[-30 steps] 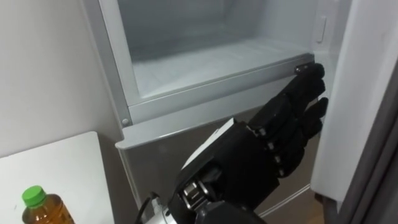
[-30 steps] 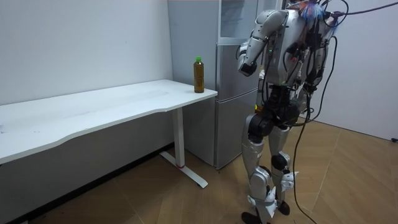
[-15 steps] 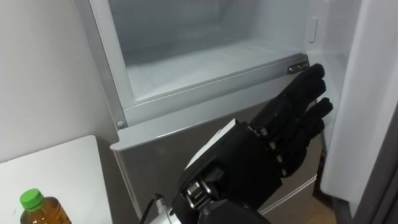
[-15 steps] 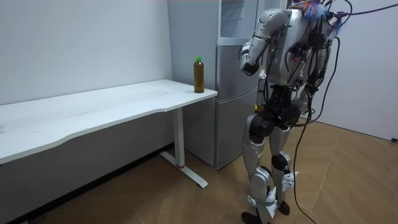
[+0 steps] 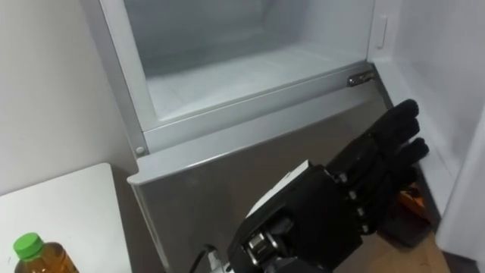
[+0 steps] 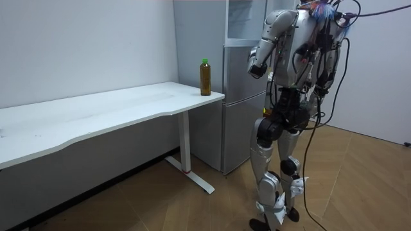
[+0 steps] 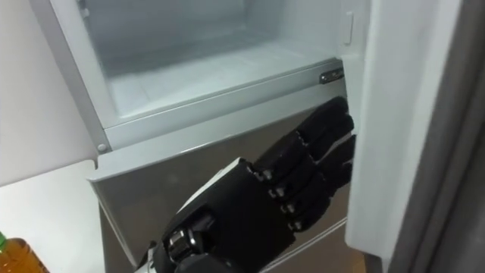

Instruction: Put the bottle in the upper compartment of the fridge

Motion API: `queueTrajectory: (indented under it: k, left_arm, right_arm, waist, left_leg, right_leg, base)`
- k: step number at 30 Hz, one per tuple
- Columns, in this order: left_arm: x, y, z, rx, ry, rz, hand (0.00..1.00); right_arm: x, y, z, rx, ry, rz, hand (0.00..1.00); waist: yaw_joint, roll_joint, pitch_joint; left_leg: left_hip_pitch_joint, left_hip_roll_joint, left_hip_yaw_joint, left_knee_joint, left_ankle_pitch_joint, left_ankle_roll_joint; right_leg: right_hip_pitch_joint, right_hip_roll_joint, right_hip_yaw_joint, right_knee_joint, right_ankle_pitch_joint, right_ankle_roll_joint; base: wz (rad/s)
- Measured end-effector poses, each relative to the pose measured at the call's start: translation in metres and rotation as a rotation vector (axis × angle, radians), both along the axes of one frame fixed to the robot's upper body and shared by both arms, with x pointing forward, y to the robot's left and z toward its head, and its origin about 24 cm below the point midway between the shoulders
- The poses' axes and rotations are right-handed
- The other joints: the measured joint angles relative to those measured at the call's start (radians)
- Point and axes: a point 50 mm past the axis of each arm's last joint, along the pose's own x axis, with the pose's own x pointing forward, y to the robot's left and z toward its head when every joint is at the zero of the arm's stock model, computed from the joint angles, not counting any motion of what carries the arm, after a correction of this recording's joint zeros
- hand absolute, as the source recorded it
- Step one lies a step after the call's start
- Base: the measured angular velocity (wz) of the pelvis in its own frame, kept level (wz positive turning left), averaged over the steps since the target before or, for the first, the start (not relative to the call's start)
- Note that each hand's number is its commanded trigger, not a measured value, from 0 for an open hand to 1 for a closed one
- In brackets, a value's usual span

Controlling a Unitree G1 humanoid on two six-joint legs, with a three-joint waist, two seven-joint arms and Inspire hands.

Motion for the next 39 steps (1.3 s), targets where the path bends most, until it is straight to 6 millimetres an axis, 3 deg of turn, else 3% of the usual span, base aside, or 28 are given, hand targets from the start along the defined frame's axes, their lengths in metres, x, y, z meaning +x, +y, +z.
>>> queueTrajectory:
  k: [18, 28, 39]
  left_arm:
    - [0.000, -0.011, 0.006, 0.010, -0.036, -0.045, 0.00]
    - [0.001, -0.012, 0.007, 0.001, -0.035, -0.050, 0.00]
    - [0.007, -0.012, -0.002, -0.009, 0.020, -0.039, 0.00]
  right_arm:
    - [0.002, -0.002, 0.001, -0.008, -0.003, 0.005, 0.00]
    - [0.005, -0.002, 0.001, -0.018, -0.006, 0.004, 0.00]
    - [0.003, -0.004, 0.001, -0.021, -0.001, 0.000, 0.00]
  waist:
    - [-0.006, 0.009, 0.0043]
    - [-0.028, 0.017, 0.0092]
    - [-0.013, 0.012, 0.0102]
  left_leg:
    - [0.000, 0.000, -0.002, 0.000, 0.000, 0.000]
    - [0.000, 0.001, -0.003, 0.000, 0.000, 0.000]
    - [0.009, 0.001, -0.005, -0.001, 0.000, 0.000]
  right_leg:
    - [0.001, 0.001, 0.004, -0.010, 0.002, -0.002]
    - [0.000, 0.002, 0.005, -0.008, 0.002, -0.002]
    - [0.002, 0.004, 0.013, -0.003, 0.002, -0.002]
  base:
    - [0.00]
    - [0.00]
    - [-0.01]
